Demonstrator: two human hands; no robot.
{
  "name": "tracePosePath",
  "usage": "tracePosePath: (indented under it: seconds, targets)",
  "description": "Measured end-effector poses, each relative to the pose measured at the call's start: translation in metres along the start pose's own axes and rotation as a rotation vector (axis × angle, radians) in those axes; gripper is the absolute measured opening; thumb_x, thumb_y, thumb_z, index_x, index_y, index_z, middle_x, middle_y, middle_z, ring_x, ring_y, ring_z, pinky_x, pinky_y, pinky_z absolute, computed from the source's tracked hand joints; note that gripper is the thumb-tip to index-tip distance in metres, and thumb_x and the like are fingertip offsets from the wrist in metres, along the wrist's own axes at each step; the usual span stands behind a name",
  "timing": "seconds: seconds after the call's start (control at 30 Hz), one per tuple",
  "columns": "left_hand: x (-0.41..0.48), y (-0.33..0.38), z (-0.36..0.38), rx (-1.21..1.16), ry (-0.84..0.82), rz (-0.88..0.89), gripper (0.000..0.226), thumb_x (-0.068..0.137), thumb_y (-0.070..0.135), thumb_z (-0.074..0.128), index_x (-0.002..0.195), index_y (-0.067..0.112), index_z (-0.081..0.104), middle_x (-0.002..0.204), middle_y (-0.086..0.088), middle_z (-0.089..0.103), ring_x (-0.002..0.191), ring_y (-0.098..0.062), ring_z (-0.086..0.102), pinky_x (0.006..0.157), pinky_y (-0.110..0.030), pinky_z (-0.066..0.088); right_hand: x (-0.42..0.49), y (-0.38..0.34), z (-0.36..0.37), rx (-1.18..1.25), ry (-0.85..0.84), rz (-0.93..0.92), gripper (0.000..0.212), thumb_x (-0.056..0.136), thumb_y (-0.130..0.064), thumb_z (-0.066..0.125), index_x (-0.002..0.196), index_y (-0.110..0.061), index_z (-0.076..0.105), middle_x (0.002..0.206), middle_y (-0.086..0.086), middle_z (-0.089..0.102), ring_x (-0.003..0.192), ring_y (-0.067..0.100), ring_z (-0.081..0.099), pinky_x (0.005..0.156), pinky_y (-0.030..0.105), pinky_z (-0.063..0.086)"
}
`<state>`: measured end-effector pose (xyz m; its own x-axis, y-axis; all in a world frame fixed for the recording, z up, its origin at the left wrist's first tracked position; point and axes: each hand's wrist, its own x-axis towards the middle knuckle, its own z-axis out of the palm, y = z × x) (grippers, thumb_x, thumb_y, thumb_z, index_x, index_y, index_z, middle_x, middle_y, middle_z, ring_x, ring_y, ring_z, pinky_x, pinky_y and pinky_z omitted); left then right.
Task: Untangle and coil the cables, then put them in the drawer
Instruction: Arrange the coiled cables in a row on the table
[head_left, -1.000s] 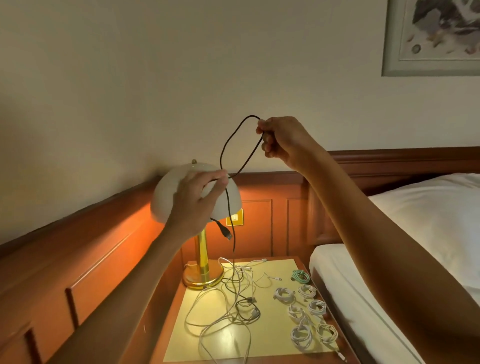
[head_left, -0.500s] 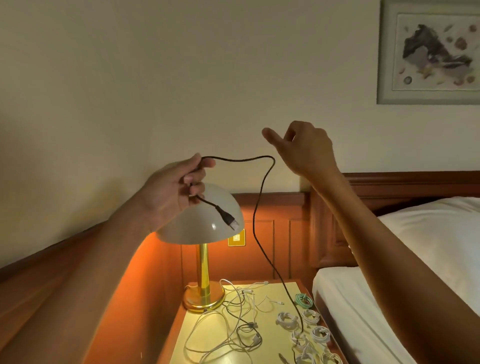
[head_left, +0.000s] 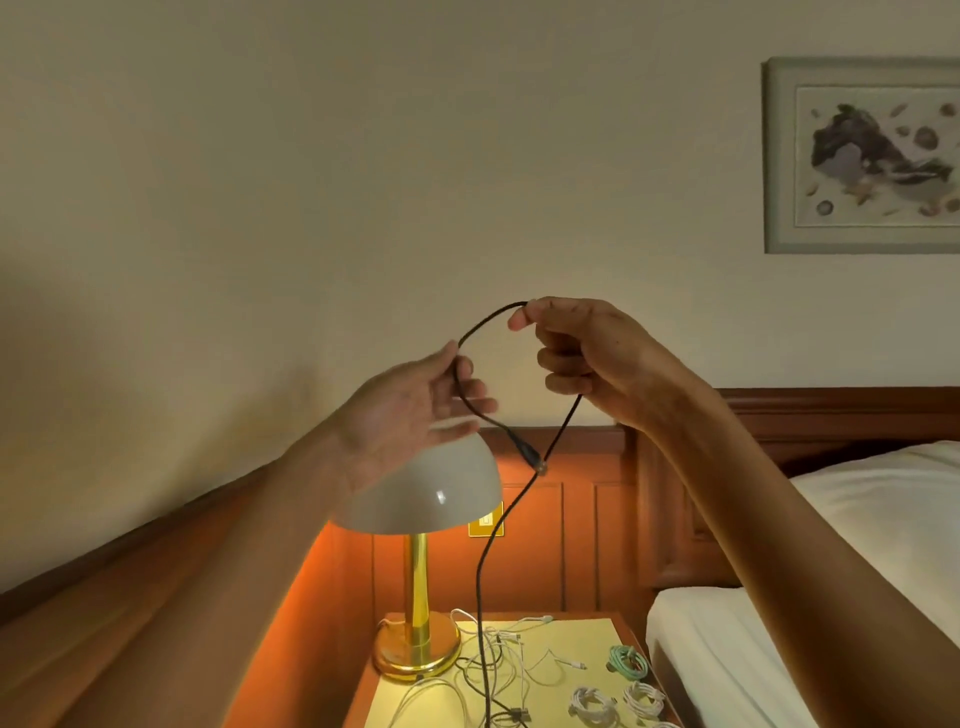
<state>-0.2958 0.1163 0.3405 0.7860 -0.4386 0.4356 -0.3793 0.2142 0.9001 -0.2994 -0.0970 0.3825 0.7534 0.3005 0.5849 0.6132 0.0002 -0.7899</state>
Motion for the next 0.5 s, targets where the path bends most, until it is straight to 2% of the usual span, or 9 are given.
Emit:
tracePosePath:
  seconds: [0.07,0.1,0.17,0.23,0.27,0.33,0.37,0.43,0.5]
  targets:
    - [-0.001,-0.016,0.003,-0.093,-0.064,-0.025,0.021,0.098,0.034,0.043,0.088,0.020,0.055,0.112,-0.009,0.069,0.120,-0.028,0.061,0.102,-0.047,0.044,0.006,0.002,0.003,0.016,0.098,0.011,0.025,0.104,-0.019,0.046,0.099,-0.007,0.067,0.062,-0.003,0.020,0.052,0.013,0.014,0.043,0.024,0.018]
    - [-0.002,-0.022,0.005,-0.167,-0.079,-0.029,0.021,0.100,0.032,0.041,0.089,0.019,0.053,0.109,-0.010,0.070,0.119,-0.031,0.061,0.101,-0.047,0.047,0.010,0.003,0.004,0.017,0.150,0.019,0.026,0.104,-0.020,0.046,0.100,-0.006,0.067,0.060,-0.004,0.021,0.050,0.012,0.015,0.043,0.024,0.018]
    - [-0.004,-0.027,0.007,-0.320,-0.096,-0.036,0.023,0.102,0.029,0.040,0.089,0.017,0.054,0.082,-0.004,0.063,0.095,-0.026,0.069,0.093,-0.042,0.054,0.016,0.007,0.004,0.013,0.256,0.029,0.027,0.104,-0.021,0.046,0.099,-0.006,0.068,0.059,-0.003,0.022,0.048,0.011,0.017,0.043,0.025,0.018]
    - [-0.005,-0.026,0.008,-0.428,-0.099,-0.056,0.026,0.102,0.028,0.040,0.085,0.017,0.056,0.067,0.002,0.047,0.066,-0.015,0.058,0.077,-0.033,0.057,0.020,0.010,0.000,-0.042,0.332,0.031,0.027,0.104,-0.021,0.048,0.097,-0.006,0.069,0.060,-0.002,0.022,0.048,0.011,0.018,0.043,0.025,0.019]
    - [-0.005,-0.024,0.007,-0.439,-0.091,-0.065,0.026,0.101,0.027,0.041,0.083,0.017,0.057,0.066,0.003,0.043,0.061,-0.012,0.052,0.070,-0.029,0.055,0.021,0.011,-0.003,-0.100,0.353,0.035,0.027,0.103,-0.022,0.049,0.096,-0.007,0.070,0.060,-0.001,0.023,0.048,0.012,0.019,0.043,0.025,0.020]
    - [-0.007,-0.021,0.005,-0.350,-0.075,-0.077,0.024,0.100,0.027,0.042,0.083,0.019,0.056,0.067,0.004,0.043,0.060,-0.010,0.049,0.062,-0.024,0.051,0.022,0.016,-0.009,-0.335,0.372,0.025,0.028,0.101,-0.027,0.051,0.094,-0.011,0.074,0.060,-0.001,0.034,0.049,0.014,0.028,0.044,0.025,0.024]
    - [-0.008,-0.021,0.004,-0.283,-0.073,-0.083,0.022,0.101,0.029,0.043,0.085,0.020,0.056,0.068,0.004,0.045,0.060,-0.010,0.049,0.060,-0.023,0.049,0.021,0.018,-0.013,-0.536,0.381,0.008,0.028,0.100,-0.032,0.053,0.095,-0.015,0.075,0.064,0.000,0.047,0.053,0.016,0.041,0.047,0.025,0.031]
    - [-0.011,-0.022,0.002,-0.174,-0.047,-0.092,0.020,0.102,0.031,0.042,0.089,0.021,0.055,0.070,0.005,0.046,0.060,-0.009,0.047,0.056,-0.020,0.043,0.015,0.026,-0.020,-0.970,0.410,-0.066,0.026,0.096,-0.043,0.057,0.107,-0.026,0.073,0.089,-0.001,0.066,0.081,0.017,0.061,0.067,0.027,0.042]
    - [-0.012,-0.027,0.001,-0.076,0.007,-0.084,0.020,0.103,0.031,0.041,0.093,0.020,0.054,0.069,0.004,0.046,0.060,-0.010,0.046,0.055,-0.021,0.042,0.005,0.032,-0.022,-1.120,0.291,-0.190,0.038,0.092,-0.047,0.063,0.128,-0.035,0.062,0.108,-0.004,0.064,0.096,0.011,0.059,0.078,0.027,0.042]
